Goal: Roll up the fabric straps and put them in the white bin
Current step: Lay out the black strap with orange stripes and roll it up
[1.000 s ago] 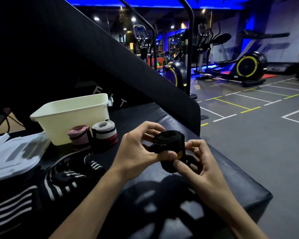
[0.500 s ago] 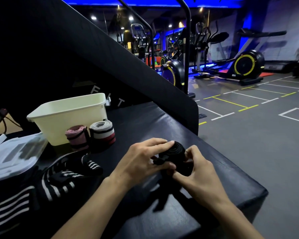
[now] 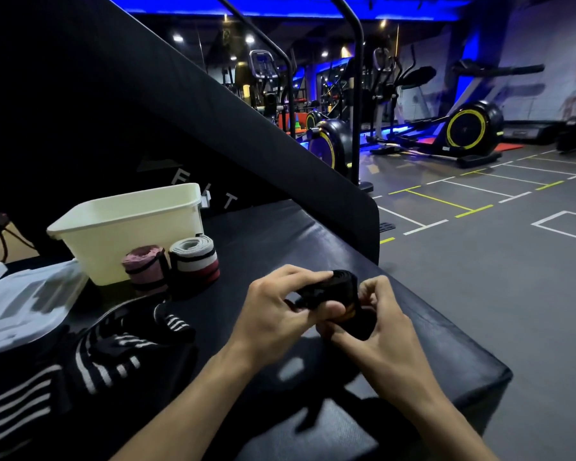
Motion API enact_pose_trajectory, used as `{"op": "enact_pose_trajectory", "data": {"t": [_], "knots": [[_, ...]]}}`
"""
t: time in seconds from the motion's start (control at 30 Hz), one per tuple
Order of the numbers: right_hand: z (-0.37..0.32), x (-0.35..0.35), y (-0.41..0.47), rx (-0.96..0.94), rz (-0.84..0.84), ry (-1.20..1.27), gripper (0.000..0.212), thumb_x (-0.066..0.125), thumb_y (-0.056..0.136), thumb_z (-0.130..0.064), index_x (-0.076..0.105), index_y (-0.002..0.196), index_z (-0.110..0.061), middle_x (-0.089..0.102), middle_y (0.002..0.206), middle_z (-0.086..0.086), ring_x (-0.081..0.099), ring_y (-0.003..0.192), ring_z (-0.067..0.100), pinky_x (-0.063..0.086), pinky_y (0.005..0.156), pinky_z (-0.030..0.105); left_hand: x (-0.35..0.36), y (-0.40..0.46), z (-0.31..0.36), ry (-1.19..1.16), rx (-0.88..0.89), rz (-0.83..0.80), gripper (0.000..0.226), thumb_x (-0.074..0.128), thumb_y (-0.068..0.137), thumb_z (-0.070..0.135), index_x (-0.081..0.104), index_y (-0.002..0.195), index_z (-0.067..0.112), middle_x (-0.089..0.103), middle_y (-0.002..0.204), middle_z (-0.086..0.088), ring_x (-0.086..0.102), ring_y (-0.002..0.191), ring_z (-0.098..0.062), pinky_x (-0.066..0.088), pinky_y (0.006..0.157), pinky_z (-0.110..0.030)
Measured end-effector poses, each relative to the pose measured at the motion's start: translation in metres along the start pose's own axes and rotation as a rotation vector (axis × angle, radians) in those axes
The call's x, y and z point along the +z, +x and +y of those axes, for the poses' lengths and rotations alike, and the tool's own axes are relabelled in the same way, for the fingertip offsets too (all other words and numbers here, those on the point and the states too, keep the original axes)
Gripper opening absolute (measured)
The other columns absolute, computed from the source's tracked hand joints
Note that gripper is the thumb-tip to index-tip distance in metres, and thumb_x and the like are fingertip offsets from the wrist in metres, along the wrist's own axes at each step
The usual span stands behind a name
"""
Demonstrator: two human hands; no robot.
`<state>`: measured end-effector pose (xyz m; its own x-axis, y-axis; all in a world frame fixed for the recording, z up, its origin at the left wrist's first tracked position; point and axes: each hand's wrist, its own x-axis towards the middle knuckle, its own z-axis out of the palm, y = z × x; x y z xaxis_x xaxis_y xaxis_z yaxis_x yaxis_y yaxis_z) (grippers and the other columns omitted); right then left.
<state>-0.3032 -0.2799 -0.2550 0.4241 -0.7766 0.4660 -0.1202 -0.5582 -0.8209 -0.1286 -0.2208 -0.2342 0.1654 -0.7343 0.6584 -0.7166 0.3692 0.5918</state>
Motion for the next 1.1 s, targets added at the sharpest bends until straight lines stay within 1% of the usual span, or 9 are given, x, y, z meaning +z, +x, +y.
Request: {"op": "enact_pose_trajectory", "data": {"t": [0.1, 0.2, 0.3, 0.37, 0.47, 0.63, 0.77, 0.93, 1.1], "knots": [[-0.004, -0.004, -0.002, -0.011, 0.028, 0.03, 0.052, 0.086, 0.073, -0.034, 0.04, 0.094, -0.023, 0.062, 0.077, -0.007, 0.061, 0.067, 0.008, 0.047, 0.059, 0.023, 0.004, 0.0, 0.006, -0.079, -0.064, 0.032, 0.043, 0.089, 0.074, 0.046, 0.08, 0.111, 0.026, 0.075, 0.103, 0.01, 0.072, 0.097, -0.015, 0.057, 0.08, -0.026], [-0.003, -0.002, -0.001, -0.012, 0.054, -0.032, 0.052, 0.086, 0.071, -0.03, 0.039, 0.093, -0.022, 0.061, 0.075, -0.009, 0.057, 0.063, 0.007, 0.044, 0.056, 0.021, -0.001, 0.002, 0.01, 0.002, -0.038, -0.038, 0.047, 0.085, 0.077, 0.051, 0.077, 0.116, 0.027, 0.073, 0.107, 0.013, 0.071, 0.099, -0.011, 0.059, 0.081, -0.032], [-0.002, -0.003, 0.001, -0.006, 0.082, -0.122, 0.055, 0.084, 0.068, -0.035, 0.038, 0.095, -0.024, 0.06, 0.076, -0.009, 0.059, 0.069, 0.009, 0.052, 0.065, 0.036, -0.016, 0.008, 0.017, 0.125, 0.08, -0.058, 0.047, 0.085, 0.08, 0.043, 0.073, 0.121, 0.024, 0.068, 0.113, 0.012, 0.068, 0.099, -0.013, 0.057, 0.078, -0.027], [-0.001, -0.005, 0.002, 0.0, 0.106, -0.171, 0.056, 0.084, 0.066, -0.037, 0.038, 0.095, -0.024, 0.06, 0.079, -0.007, 0.061, 0.074, 0.012, 0.052, 0.068, 0.044, -0.03, 0.013, 0.021, 0.221, 0.173, -0.047, 0.031, 0.084, 0.083, 0.037, 0.076, 0.109, 0.022, 0.068, 0.103, 0.011, 0.067, 0.09, -0.012, 0.055, 0.073, -0.027], [0.0, -0.007, 0.0, -0.006, 0.114, -0.196, 0.055, 0.084, 0.066, -0.037, 0.038, 0.096, -0.025, 0.06, 0.083, -0.008, 0.061, 0.077, 0.012, 0.051, 0.068, 0.045, -0.042, 0.016, 0.021, 0.333, 0.243, -0.1, 0.012, 0.083, 0.087, 0.03, 0.076, 0.094, 0.022, 0.065, 0.089, 0.013, 0.063, 0.077, -0.007, 0.053, 0.067, -0.025], [-0.001, -0.007, -0.001, -0.01, 0.127, -0.233, 0.056, 0.084, 0.065, -0.038, 0.038, 0.096, -0.026, 0.06, 0.086, -0.009, 0.059, 0.077, 0.007, 0.049, 0.068, 0.04, -0.051, 0.016, 0.02, 0.238, 0.138, -0.238, 0.008, 0.082, 0.087, 0.026, 0.077, 0.09, 0.023, 0.066, 0.089, 0.012, 0.066, 0.082, -0.014, 0.054, 0.07, -0.028], [-0.002, -0.006, -0.003, -0.014, 0.11, -0.227, 0.056, 0.084, 0.066, -0.038, 0.038, 0.095, -0.027, 0.06, 0.085, -0.011, 0.058, 0.077, 0.006, 0.048, 0.066, 0.036, -0.056, 0.015, 0.023, -0.044, -0.029, -0.32, 0.016, 0.082, 0.086, 0.031, 0.072, 0.083, 0.019, 0.071, 0.097, 0.001, 0.07, 0.09, -0.019, 0.056, 0.077, -0.031], [-0.001, -0.004, -0.003, 0.013, 0.099, -0.194, 0.055, 0.085, 0.066, -0.037, 0.039, 0.095, -0.025, 0.062, 0.081, -0.01, 0.058, 0.076, 0.005, 0.046, 0.066, 0.028, -0.063, 0.014, 0.026, -0.26, -0.166, -0.501, 0.007, 0.076, 0.09, 0.013, 0.075, 0.097, 0.015, 0.072, 0.104, -0.004, 0.068, 0.095, -0.017, 0.053, 0.086, -0.03], [-0.002, -0.004, -0.004, 0.02, 0.086, -0.187, 0.054, 0.085, 0.066, -0.035, 0.04, 0.095, -0.024, 0.062, 0.079, -0.008, 0.059, 0.073, 0.008, 0.048, 0.066, 0.034, -0.061, 0.014, 0.025, -0.275, -0.267, -0.359, 0.01, 0.08, 0.083, 0.018, 0.076, 0.091, 0.012, 0.075, 0.09, -0.011, 0.067, 0.078, -0.016, 0.052, 0.074, -0.028]]}}
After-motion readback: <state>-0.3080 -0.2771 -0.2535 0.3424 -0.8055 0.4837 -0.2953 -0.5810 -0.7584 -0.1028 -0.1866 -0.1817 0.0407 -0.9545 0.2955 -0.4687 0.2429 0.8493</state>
